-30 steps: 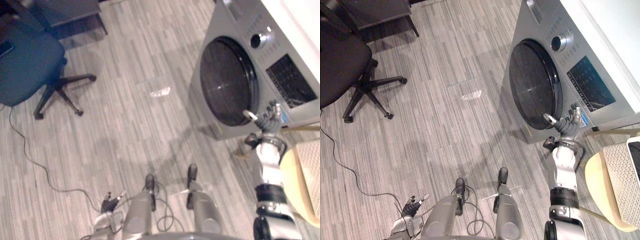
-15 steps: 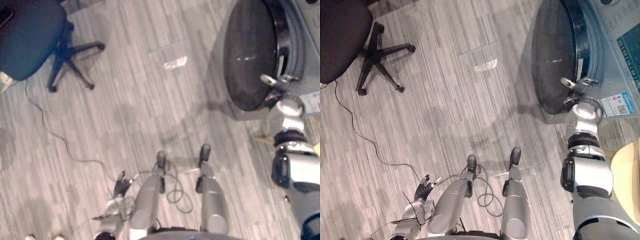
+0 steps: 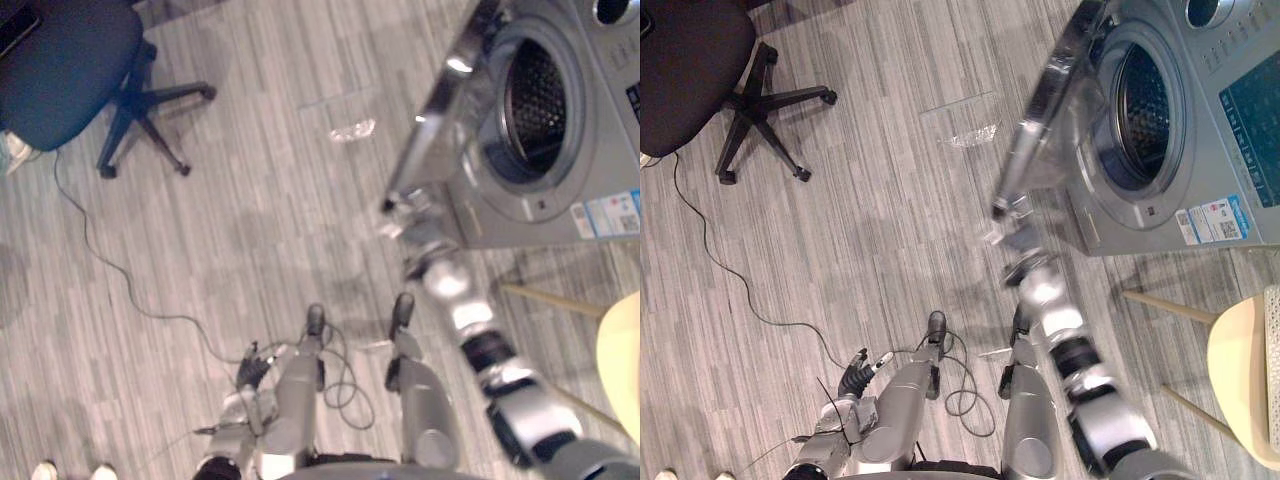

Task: Pick up the laundry basket with both hands and put the clothes into the washing machine.

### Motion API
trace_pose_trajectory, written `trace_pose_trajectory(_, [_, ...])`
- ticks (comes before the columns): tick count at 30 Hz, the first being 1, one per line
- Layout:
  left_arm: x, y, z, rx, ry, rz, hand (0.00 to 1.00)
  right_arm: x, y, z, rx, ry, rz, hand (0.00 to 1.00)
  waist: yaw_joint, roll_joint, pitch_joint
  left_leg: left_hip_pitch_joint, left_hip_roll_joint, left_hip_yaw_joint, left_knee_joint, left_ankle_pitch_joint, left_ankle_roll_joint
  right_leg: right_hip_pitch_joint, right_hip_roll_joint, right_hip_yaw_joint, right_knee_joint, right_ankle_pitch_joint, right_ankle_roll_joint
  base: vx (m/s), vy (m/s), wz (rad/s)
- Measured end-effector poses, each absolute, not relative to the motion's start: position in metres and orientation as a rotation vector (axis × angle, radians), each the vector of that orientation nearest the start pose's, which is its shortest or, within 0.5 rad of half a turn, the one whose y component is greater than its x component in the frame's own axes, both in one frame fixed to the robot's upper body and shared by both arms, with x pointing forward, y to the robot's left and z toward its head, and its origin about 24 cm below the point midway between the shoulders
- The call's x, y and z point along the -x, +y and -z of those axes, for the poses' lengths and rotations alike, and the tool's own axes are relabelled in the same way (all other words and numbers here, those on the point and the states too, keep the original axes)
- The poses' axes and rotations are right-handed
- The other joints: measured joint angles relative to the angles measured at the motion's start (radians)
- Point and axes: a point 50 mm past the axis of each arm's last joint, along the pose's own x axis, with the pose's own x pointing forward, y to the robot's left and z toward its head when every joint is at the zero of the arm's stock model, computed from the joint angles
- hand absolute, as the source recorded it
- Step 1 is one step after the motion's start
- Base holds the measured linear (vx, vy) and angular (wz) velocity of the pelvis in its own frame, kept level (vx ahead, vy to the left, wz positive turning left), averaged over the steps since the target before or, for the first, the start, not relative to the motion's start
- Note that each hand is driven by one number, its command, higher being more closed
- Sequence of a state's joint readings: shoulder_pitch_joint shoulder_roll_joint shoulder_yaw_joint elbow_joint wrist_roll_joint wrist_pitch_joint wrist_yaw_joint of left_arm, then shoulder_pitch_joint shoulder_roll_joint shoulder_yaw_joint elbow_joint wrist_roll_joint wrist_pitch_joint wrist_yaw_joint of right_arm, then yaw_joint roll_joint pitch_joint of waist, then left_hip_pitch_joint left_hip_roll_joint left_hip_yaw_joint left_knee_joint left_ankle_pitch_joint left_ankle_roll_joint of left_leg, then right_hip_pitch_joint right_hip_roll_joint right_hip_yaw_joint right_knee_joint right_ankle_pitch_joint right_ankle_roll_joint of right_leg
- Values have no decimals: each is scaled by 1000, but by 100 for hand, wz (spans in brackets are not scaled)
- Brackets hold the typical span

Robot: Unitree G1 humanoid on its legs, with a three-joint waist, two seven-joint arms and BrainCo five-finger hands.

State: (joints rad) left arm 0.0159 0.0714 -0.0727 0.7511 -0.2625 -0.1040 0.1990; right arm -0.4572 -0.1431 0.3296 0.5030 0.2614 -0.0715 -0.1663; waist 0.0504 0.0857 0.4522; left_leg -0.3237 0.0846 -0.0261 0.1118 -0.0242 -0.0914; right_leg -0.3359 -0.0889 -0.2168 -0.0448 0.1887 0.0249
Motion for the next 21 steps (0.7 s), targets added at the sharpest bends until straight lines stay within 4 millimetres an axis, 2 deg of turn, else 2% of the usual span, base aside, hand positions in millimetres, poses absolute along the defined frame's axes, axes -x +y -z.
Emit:
trace_pose_trajectory(1, [-183, 173, 111, 79, 683, -260, 0, -317, -88, -38, 5, 78, -201, 0, 3, -2, -1, 4, 1, -1, 1, 4, -6, 9, 1, -3, 0, 0, 0, 56, -12, 8])
trace_pose_trajectory(3, [-179, 179, 114, 57, 699, -272, 0, -306, -88, -24, -20, 122, -210, 0, 3, -24, -13, 23, 1, 4, 2, 4, -6, 26, 6, 4, 0, 0, 0, 48, 3, -3])
trace_pose_trajectory(4, [-176, 186, 116, 41, 715, -291, 0, -299, -88, -16, -41, 150, -207, 0, -3, -54, -29, 37, 0, 16, 2, 3, -6, 34, 6, 15, 0, 0, 0, 27, 15, -17])
trace_pose_trajectory(5, [-175, 190, 117, 32, 721, -297, 0, -297, -90, -13, -53, 161, -205, 0, -7, -71, -39, 43, -1, 27, 2, 3, -6, 37, 6, 23, 1, 0, 0, 25, 40, -26])
trace_pose_trajectory(7, [-178, 201, 114, -27, 714, -291, 0, -285, -104, -5, -91, 173, -156, 0, -11, -140, -80, 52, 1, 62, 13, -3, -2, 37, 6, 51, 2, 1, 1, -2, 45, -27])
trace_pose_trajectory(8, [-179, 201, 113, -32, 711, -289, 0, -283, -106, -4, -96, 174, -146, 0, -12, -144, -83, 53, 1, 65, 14, -4, -2, 37, 6, 53, 3, 1, 1, -27, 26, -20])
trace_pose_trajectory(10, [-189, 198, 109, -34, 685, -276, 0, -273, -128, 5, -101, 195, -79, 0, -14, -162, -96, 58, 3, 83, 36, -17, 0, 42, 5, 73, 6, 2, 4, -41, 21, -19])
trace_pose_trajectory(15, [-211, 196, 99, -40, 638, -263, 0, -245, -150, 33, -94, 297, -5, 0, -39, -162, -121, 60, 8, 118, 49, -32, 4, 33, 2, 113, 5, 3, 17, -46, 22, -24])
trace_pose_trajectory(16, [-227, 197, 92, -32, 618, -271, 0, -235, -156, 42, -96, 336, 21, 0, -46, -166, -123, 59, 13, 135, 54, -34, 4, 25, 8, 133, 2, 4, 18, -51, -15, -35])
trace_pose_trajectory(18, [-240, 203, 85, -15, 598, -301, 0, -227, -160, 49, -101, 368, 43, 0, -55, -174, -127, 54, 20, 156, 57, -34, 4, 13, 18, 152, -7, 4, 18, -35, -37, -40])
trace_pose_trajectory(21, [-266, 227, 65, 7, 546, -377, 0, -213, -166, 60, -140, 417, 68, 0, -92, -197, -135, 34, 37, 199, 71, -42, -7, -23, 33, 195, -14, 12, 29, -36, -48, -49])
